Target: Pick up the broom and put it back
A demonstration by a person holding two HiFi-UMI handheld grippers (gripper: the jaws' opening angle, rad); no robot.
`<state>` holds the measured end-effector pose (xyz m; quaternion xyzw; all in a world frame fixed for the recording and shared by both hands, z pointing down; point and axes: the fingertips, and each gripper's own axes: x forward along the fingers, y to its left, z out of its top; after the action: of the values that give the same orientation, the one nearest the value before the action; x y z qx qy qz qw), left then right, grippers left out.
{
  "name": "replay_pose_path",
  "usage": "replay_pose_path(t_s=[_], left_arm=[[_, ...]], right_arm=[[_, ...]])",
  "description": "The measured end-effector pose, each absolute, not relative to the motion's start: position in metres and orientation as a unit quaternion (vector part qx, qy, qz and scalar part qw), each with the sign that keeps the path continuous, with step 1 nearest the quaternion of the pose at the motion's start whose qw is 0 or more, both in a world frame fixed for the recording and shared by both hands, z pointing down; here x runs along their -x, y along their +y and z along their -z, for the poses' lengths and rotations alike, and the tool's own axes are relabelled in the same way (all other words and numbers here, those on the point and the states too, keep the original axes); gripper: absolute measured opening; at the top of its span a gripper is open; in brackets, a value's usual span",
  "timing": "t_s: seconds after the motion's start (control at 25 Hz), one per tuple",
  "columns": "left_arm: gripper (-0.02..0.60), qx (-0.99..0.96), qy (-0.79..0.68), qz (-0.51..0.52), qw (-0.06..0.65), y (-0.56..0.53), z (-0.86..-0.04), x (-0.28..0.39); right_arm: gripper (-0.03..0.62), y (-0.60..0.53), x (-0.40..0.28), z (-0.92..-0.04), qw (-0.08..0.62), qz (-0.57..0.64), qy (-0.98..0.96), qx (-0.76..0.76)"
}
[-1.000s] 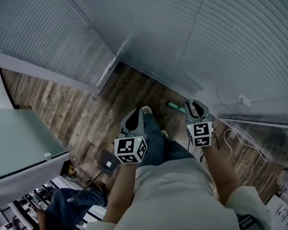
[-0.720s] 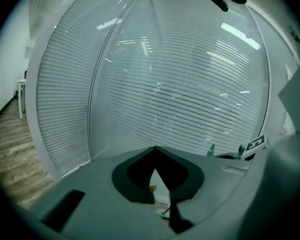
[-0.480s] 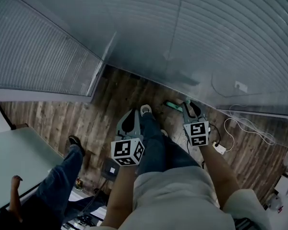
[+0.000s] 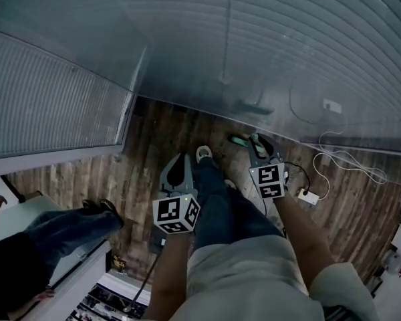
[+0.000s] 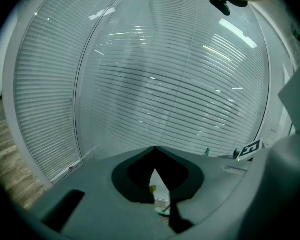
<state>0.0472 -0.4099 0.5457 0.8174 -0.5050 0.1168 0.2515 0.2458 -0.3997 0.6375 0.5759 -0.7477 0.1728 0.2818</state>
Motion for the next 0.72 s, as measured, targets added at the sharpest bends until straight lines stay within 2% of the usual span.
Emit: replay_pose_path(t_s=[0.72], left_arm=[[0.006,-0.828,-0.475,-0.132,0.265,-0.444,-0.567,-0.059]], right_arm=[[0.092,-0.456,-0.263,-0.663,0.280,-0.179,-0.715,-0.614]])
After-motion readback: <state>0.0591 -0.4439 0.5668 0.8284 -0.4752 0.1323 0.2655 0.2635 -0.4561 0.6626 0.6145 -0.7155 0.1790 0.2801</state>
